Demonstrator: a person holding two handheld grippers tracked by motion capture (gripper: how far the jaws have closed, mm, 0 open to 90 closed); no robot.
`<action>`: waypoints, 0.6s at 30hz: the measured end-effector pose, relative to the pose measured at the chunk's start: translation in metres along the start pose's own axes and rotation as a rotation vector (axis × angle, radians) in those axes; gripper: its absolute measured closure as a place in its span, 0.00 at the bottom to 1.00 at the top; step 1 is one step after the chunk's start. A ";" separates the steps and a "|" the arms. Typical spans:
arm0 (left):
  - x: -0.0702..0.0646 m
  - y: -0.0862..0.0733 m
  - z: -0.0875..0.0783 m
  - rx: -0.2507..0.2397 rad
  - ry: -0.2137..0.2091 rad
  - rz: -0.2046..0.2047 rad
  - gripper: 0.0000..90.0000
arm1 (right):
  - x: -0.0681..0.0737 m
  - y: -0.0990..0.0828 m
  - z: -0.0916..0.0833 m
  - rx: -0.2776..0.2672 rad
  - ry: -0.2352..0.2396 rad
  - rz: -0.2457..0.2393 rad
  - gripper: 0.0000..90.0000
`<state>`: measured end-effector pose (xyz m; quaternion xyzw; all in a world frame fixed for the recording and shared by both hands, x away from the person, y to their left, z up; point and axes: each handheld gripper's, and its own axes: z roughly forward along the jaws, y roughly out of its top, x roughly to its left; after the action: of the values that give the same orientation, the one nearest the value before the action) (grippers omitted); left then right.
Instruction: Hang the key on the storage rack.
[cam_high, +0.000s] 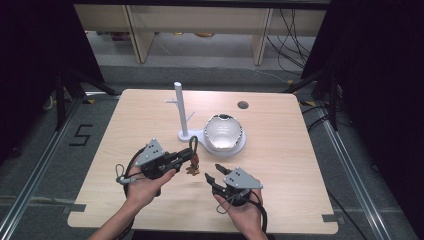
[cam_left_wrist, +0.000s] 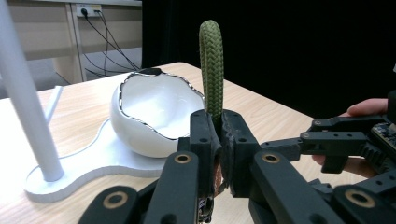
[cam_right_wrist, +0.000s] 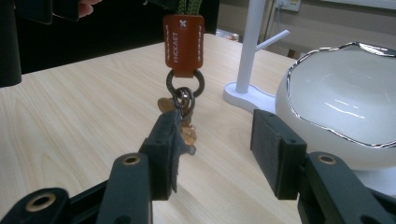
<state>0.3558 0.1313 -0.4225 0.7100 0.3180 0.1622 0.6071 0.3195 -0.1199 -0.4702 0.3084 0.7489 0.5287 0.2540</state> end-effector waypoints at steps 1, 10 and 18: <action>0.001 0.000 -0.001 -0.001 0.005 0.003 0.93 | 0.000 0.000 0.000 0.000 0.003 0.007 0.60; 0.013 0.001 -0.014 -0.015 0.052 0.005 0.92 | 0.000 -0.001 -0.002 0.030 0.017 0.028 0.60; 0.022 0.000 -0.026 -0.035 0.080 -0.004 0.92 | -0.001 -0.002 -0.005 0.018 0.010 0.047 0.59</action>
<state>0.3568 0.1652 -0.4204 0.6916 0.3406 0.1945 0.6065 0.3165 -0.1248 -0.4706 0.3256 0.7474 0.5293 0.2350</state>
